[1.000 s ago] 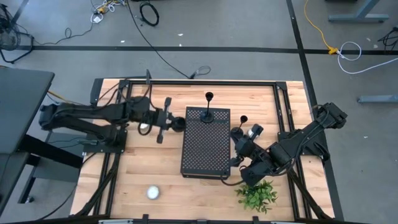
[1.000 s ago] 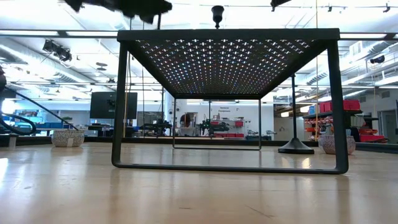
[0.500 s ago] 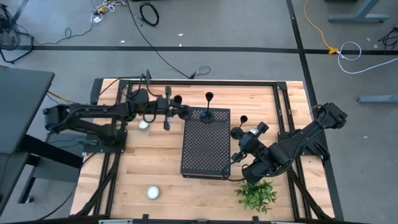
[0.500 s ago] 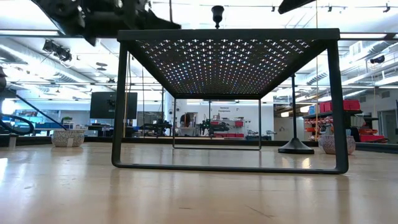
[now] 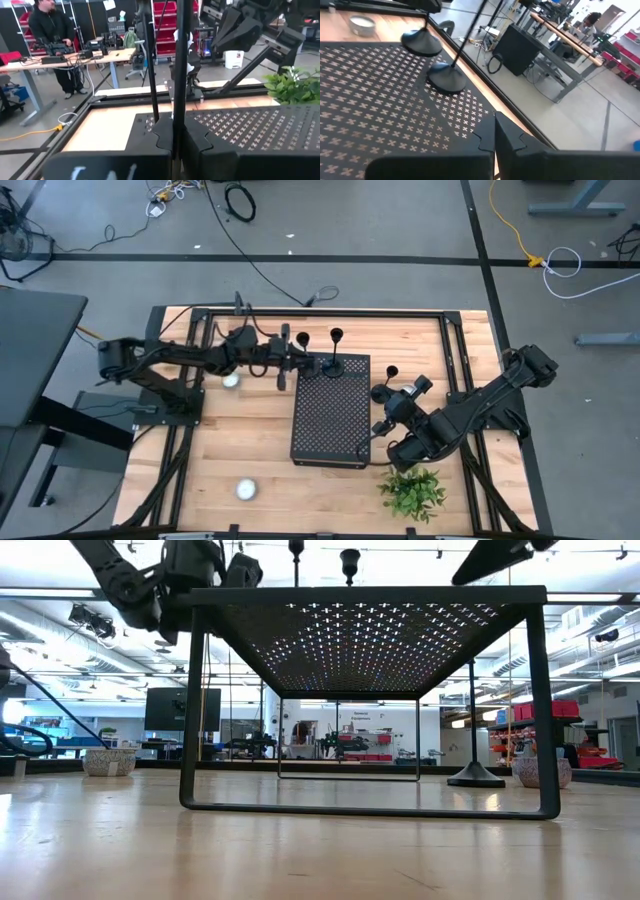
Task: Pick & Place candle stick holders
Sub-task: Put the bottom black candle holder on the shelf
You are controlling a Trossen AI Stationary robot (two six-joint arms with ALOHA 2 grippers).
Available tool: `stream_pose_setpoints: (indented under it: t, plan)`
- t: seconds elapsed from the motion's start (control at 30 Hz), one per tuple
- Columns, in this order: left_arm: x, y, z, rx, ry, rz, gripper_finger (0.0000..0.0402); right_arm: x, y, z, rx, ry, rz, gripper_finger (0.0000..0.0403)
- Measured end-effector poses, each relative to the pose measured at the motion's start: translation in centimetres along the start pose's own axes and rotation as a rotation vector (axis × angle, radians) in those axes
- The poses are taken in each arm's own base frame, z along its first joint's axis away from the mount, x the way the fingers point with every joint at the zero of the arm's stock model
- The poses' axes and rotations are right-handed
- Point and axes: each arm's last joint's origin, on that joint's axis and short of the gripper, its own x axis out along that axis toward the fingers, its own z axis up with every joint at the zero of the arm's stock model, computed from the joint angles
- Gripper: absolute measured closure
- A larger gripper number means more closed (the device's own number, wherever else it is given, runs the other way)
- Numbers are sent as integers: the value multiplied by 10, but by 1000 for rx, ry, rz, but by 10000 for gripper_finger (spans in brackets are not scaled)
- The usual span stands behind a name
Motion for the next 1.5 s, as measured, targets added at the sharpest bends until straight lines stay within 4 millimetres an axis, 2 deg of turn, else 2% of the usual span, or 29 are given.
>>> stream_pose_setpoints:
  t: [0.4,0.77,1.1,1.3,1.5]
  plan:
    - [7,3,-15,-12,36,48,390,3,-2,-1,7,7,-15,403]
    - [8,3,-15,-38,26,49,353,3,-2,-2,6,9,-17,403]
    - [8,2,-14,-56,15,17,350,5,-7,-3,43,14,-44,403]
    - [8,2,-13,-54,8,21,313,4,-15,-6,94,12,-84,398]
    - [8,3,-13,-53,7,37,261,4,-18,-8,107,46,-90,357]
